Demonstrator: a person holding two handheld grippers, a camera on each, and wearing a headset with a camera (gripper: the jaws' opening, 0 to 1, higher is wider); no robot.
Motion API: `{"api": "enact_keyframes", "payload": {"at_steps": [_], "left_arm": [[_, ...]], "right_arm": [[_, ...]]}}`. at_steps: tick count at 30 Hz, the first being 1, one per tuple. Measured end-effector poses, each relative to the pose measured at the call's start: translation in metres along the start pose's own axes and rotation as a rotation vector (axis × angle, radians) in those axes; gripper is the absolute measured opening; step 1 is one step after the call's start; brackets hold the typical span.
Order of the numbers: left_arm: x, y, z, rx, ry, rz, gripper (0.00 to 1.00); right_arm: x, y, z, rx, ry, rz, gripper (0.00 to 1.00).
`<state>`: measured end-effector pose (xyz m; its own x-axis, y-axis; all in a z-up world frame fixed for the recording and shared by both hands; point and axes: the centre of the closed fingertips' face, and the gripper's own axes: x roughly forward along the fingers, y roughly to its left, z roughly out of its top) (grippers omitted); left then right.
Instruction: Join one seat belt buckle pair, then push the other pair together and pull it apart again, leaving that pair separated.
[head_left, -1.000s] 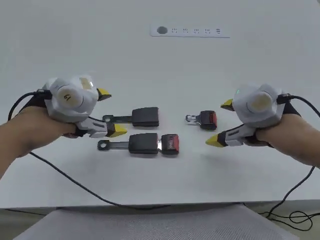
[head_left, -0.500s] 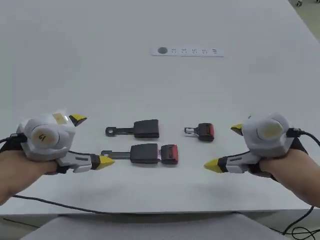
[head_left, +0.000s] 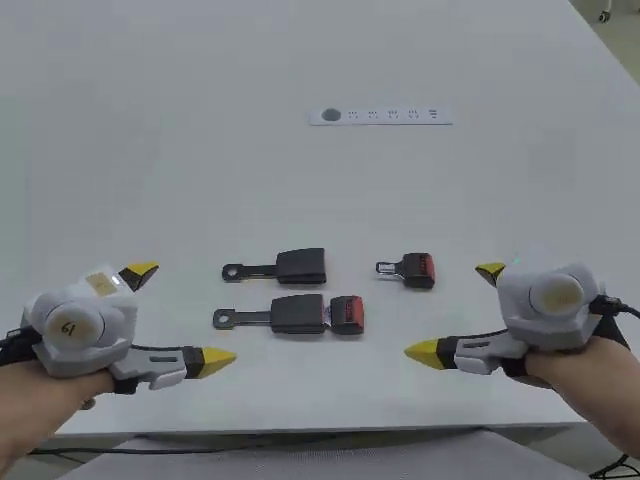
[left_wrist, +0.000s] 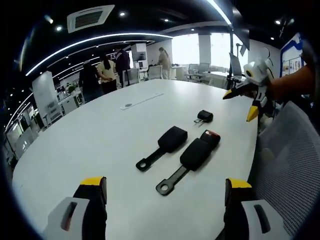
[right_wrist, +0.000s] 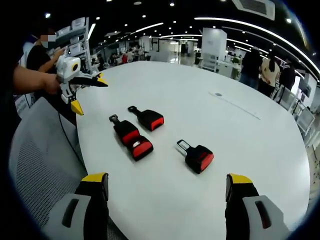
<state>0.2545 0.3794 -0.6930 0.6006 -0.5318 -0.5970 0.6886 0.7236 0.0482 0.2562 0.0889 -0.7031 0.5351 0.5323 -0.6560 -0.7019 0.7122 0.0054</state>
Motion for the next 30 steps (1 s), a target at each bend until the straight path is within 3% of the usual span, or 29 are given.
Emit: {"api": "enact_keyframes", "payload": {"at_steps": [2,6,18,22,30], "left_arm": [[0.0,-0.004,0.0,-0.011,-0.004,-0.001,1.0],[-0.001,-0.001,0.001,-0.022,-0.016,0.005,1.0],[-0.009,0.0,-0.003,-0.046,-0.018,0.017,1.0],[-0.009,-0.004,0.003,-0.102,-0.045,0.01,1.0],[-0.009,-0.004,0.009,-0.099,-0.054,0.036,1.0]], "right_arm": [[-0.001,-0.002,0.001,0.002,-0.008,-0.012,0.99],[-0.003,-0.005,0.003,0.013,-0.011,-0.031,0.99],[-0.005,-0.006,0.005,0.006,-0.015,-0.038,0.99],[-0.005,-0.004,0.008,0.03,-0.03,-0.031,0.99],[-0.006,-0.004,0.009,0.014,-0.025,-0.042,0.99]]}}
